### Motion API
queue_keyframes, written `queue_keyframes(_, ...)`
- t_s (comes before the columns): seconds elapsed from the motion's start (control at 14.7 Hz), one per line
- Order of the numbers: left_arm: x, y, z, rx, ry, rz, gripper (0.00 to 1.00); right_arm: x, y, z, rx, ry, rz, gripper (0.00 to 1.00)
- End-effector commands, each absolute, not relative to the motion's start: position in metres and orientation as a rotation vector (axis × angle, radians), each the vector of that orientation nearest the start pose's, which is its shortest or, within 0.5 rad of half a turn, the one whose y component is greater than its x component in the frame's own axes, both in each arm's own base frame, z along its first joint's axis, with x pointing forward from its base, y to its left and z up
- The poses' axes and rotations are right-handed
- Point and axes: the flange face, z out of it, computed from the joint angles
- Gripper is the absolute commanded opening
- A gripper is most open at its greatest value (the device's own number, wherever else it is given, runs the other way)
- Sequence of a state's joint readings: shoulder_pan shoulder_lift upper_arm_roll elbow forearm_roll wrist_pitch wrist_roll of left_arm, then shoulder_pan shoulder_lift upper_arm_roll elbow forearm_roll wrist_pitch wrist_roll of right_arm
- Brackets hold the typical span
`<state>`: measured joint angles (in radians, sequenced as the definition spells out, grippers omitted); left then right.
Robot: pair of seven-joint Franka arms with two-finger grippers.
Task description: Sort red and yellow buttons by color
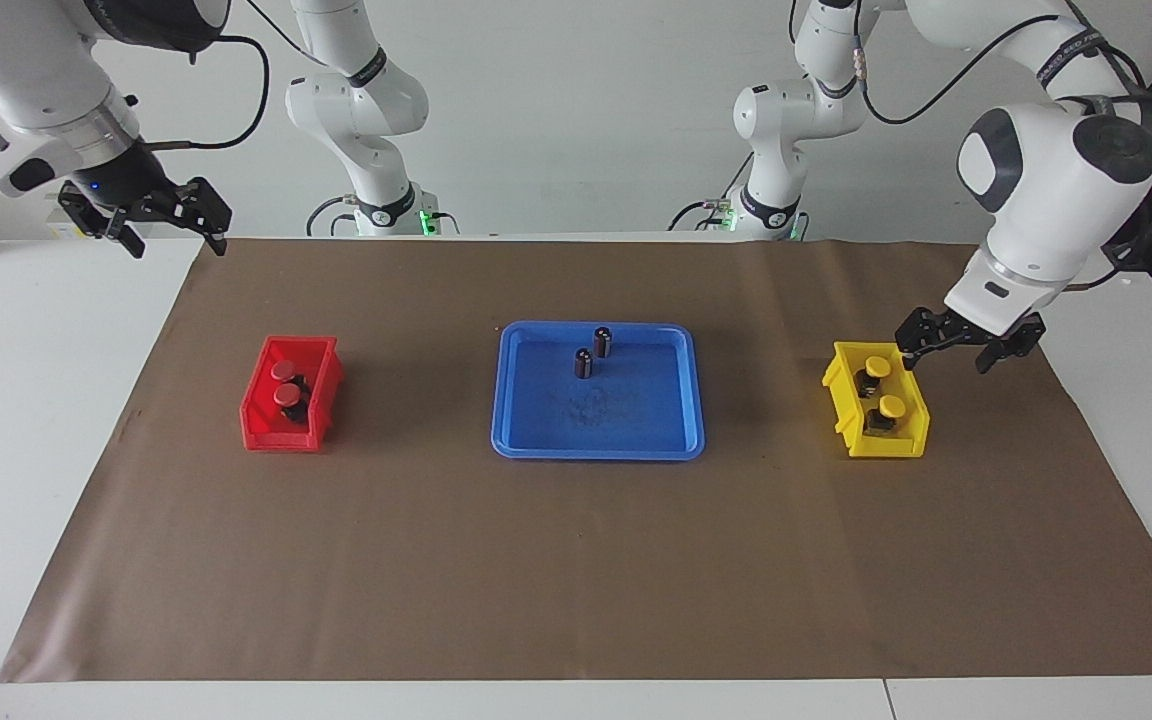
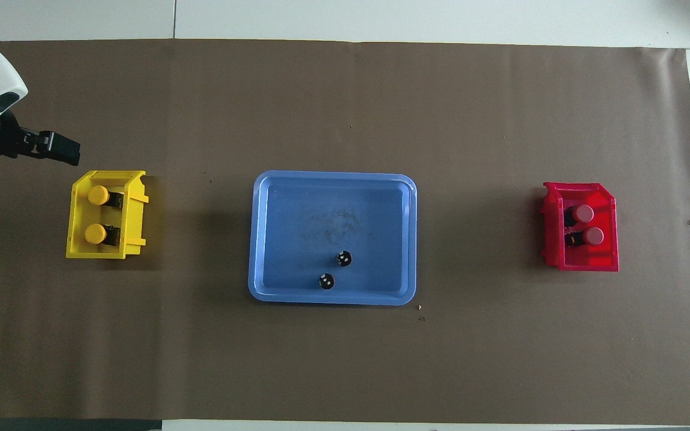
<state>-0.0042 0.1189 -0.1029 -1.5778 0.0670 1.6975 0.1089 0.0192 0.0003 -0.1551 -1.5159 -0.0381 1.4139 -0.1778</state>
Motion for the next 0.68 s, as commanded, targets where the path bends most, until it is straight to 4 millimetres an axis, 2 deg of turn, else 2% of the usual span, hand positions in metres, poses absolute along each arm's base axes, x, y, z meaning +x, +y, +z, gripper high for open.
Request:
queue_keyframes(0.0,0.585,-0.077,0.613,-3.115,0.349,0.044,1.0,0.53,-0.077,0.64,-3.166,-0.043,0.169,1.0)
queue_keyframes(0.2,0.573,-0.08,0.63,-3.155,0.303,0.079,1.0,0.53,-0.08,0.64,-3.166,-0.036,0.169,1.0)
queue_keyframes(0.61,0.57,-0.065,0.63,-3.147,0.3,0.117,1.0,0.53,-0.078,0.64,-3.167,-0.041,0.165,1.0)
